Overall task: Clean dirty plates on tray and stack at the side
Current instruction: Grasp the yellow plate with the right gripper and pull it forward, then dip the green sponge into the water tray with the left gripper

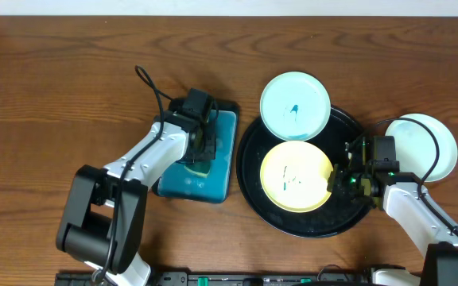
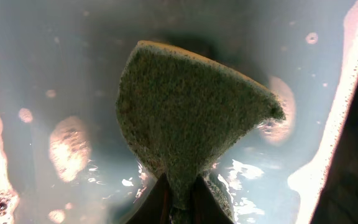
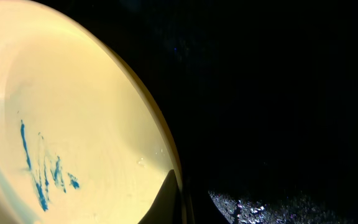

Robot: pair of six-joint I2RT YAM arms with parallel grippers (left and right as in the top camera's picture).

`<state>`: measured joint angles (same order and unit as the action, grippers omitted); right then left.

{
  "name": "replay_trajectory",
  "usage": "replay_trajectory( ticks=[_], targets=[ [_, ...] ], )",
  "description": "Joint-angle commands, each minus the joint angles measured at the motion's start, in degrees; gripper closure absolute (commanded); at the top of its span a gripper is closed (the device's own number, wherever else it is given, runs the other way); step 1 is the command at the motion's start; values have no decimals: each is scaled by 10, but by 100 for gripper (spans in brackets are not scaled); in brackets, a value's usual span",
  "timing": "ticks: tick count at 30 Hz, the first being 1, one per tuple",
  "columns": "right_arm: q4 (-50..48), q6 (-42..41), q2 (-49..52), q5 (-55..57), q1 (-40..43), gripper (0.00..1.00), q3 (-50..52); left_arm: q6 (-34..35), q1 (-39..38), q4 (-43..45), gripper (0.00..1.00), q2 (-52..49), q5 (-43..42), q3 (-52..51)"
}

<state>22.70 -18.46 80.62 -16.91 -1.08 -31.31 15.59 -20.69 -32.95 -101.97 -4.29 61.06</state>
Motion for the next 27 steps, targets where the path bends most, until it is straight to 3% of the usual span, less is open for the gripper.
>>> replay_trajectory(
  ticks=[1, 7, 16, 27],
  targets=[
    [7, -8, 3, 14, -5, 99, 4, 14, 1, 7, 93, -24, 9, -6],
    [9, -8, 3, 14, -5, 99, 4, 24, 2, -6, 93, -3, 7, 6],
    [9, -8, 3, 14, -5, 99, 4, 21, 11, -8, 92, 123, 24, 17],
    [9, -8, 3, 15, -5, 99, 4, 23, 12, 0, 93, 72, 24, -9]
  ],
)
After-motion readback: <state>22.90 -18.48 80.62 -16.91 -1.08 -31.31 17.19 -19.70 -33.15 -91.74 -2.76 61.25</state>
